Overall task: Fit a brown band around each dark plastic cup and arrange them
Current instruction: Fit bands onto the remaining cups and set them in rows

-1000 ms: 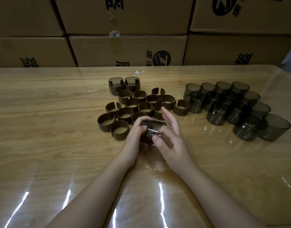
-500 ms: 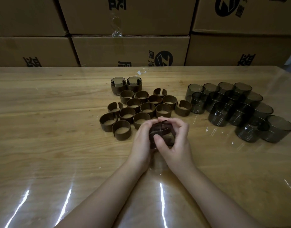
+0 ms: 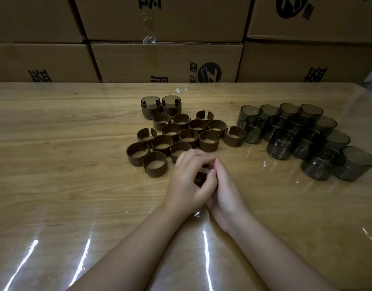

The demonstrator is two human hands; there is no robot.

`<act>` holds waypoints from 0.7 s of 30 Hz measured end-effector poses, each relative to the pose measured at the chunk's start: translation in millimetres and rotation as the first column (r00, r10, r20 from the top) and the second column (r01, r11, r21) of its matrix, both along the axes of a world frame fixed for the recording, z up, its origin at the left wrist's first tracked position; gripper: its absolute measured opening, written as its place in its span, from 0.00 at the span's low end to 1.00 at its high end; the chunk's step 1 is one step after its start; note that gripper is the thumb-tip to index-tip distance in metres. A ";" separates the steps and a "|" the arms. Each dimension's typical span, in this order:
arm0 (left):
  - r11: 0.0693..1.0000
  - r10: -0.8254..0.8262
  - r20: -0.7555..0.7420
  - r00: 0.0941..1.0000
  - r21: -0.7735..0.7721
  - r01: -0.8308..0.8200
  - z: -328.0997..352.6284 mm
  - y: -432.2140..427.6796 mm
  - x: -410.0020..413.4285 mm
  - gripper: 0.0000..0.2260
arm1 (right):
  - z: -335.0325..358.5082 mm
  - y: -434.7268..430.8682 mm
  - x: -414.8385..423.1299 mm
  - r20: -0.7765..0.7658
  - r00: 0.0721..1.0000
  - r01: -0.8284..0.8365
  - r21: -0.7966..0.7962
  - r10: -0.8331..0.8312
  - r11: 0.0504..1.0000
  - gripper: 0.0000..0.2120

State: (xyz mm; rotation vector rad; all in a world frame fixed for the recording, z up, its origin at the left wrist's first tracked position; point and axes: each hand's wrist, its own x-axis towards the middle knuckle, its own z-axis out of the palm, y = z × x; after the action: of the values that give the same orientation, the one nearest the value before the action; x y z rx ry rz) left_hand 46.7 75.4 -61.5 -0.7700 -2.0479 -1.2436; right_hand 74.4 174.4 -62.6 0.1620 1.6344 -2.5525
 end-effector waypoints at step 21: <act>0.812 -0.401 0.625 0.670 0.581 -0.056 2.8 18.8 12.2 0.07 | 5.9 7.8 -3.0 -0.443 0.882 0.360 0.408 -0.163 0.839 0.14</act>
State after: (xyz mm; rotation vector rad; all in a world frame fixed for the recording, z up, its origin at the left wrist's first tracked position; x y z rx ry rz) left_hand 58.9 94.2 -58.6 -0.1731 -1.9708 -2.4436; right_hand 71.5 182.2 -56.7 -0.1057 2.5614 -2.4102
